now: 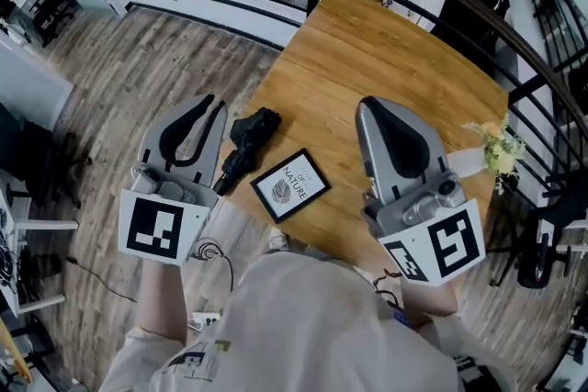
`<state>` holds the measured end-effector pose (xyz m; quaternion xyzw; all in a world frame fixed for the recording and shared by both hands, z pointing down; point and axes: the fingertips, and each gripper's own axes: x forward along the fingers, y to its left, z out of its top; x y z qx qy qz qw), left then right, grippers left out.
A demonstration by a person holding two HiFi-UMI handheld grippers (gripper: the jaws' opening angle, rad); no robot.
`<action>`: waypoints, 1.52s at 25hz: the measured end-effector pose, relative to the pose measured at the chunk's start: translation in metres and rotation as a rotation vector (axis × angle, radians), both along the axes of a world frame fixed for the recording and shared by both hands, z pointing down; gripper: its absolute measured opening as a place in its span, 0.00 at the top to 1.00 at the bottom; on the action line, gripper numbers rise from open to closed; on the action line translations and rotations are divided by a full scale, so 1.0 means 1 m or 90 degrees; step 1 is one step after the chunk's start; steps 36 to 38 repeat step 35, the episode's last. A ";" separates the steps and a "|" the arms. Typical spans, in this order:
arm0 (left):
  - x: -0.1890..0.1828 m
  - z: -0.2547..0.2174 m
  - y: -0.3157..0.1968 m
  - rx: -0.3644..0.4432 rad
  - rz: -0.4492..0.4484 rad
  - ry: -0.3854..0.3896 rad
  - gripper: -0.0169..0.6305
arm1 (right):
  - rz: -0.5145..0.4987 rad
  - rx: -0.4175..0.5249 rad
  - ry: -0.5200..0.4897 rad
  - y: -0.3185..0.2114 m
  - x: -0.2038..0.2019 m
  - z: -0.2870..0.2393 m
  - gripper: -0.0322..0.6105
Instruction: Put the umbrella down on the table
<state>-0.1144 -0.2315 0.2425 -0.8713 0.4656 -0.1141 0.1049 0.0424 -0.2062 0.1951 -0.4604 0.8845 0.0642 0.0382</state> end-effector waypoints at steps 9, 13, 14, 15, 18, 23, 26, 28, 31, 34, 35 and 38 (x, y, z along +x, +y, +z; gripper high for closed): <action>0.000 -0.027 0.034 0.057 0.021 0.019 0.91 | 0.012 0.022 0.014 0.031 0.018 -0.019 0.91; -0.002 -0.011 0.041 0.068 0.015 -0.004 0.91 | 0.028 0.004 0.027 0.032 0.025 -0.003 0.91; -0.002 -0.004 0.042 0.059 0.016 -0.003 0.91 | 0.031 -0.004 0.032 0.032 0.026 0.002 0.91; -0.002 0.003 0.042 0.047 0.016 -0.004 0.91 | 0.032 -0.013 0.034 0.033 0.026 0.008 0.91; -0.005 0.024 0.041 0.012 0.003 -0.010 0.92 | 0.020 -0.053 0.019 0.035 0.025 0.025 0.91; -0.006 0.050 0.043 -0.030 -0.009 0.000 0.94 | -0.002 -0.107 0.020 0.038 0.015 0.053 0.91; -0.005 0.058 0.047 -0.045 -0.012 0.007 0.95 | -0.012 -0.125 0.030 0.038 0.010 0.066 0.91; -0.004 0.060 0.049 -0.049 -0.013 0.010 0.95 | -0.014 -0.133 0.027 0.037 0.011 0.071 0.91; -0.003 0.060 0.047 -0.052 -0.015 0.011 0.95 | -0.015 -0.143 0.012 0.034 0.013 0.073 0.91; -0.003 0.059 0.046 -0.053 -0.017 0.012 0.95 | -0.014 -0.146 0.007 0.032 0.015 0.074 0.91; -0.003 0.058 0.046 -0.053 -0.017 0.013 0.95 | -0.014 -0.146 0.007 0.031 0.015 0.074 0.91; -0.003 0.058 0.046 -0.053 -0.017 0.013 0.95 | -0.014 -0.146 0.007 0.031 0.015 0.074 0.91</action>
